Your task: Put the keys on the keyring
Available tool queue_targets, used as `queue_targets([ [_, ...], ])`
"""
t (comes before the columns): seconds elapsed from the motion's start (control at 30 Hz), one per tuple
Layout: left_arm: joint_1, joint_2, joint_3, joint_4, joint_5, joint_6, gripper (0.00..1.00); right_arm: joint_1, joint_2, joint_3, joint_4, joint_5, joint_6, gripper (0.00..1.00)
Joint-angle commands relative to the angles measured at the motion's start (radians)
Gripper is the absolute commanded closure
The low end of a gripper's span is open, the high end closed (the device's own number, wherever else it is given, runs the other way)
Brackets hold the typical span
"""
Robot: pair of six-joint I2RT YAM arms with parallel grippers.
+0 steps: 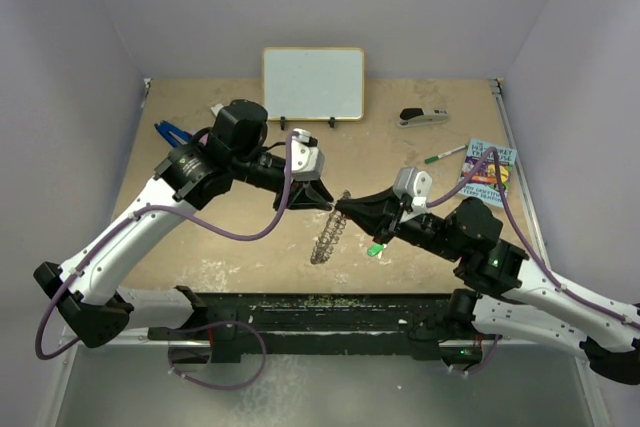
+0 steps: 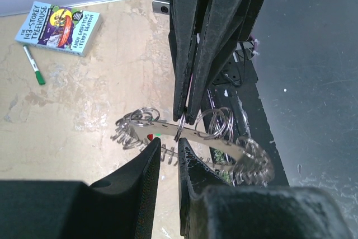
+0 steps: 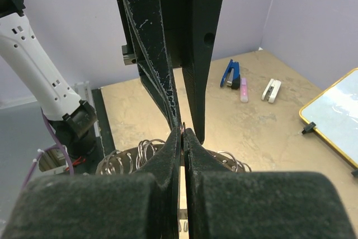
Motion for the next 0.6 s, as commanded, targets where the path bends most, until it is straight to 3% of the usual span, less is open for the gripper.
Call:
queue_targets([
  [0.0,-0.002,-0.024,0.006,0.057,0.023,-0.035,0.78,0.007,-0.015,0.008,0.097,0.005,-0.004,1.0],
  [0.47,-0.002,-0.027,-0.019,0.106,0.104,-0.095,0.78,0.01,-0.013,0.008,0.097,0.014,-0.003,1.0],
  [0.57,-0.002,-0.028,-0.029,0.114,0.117,-0.101,0.84,0.01,-0.017,0.006,0.094,0.017,-0.001,1.0],
])
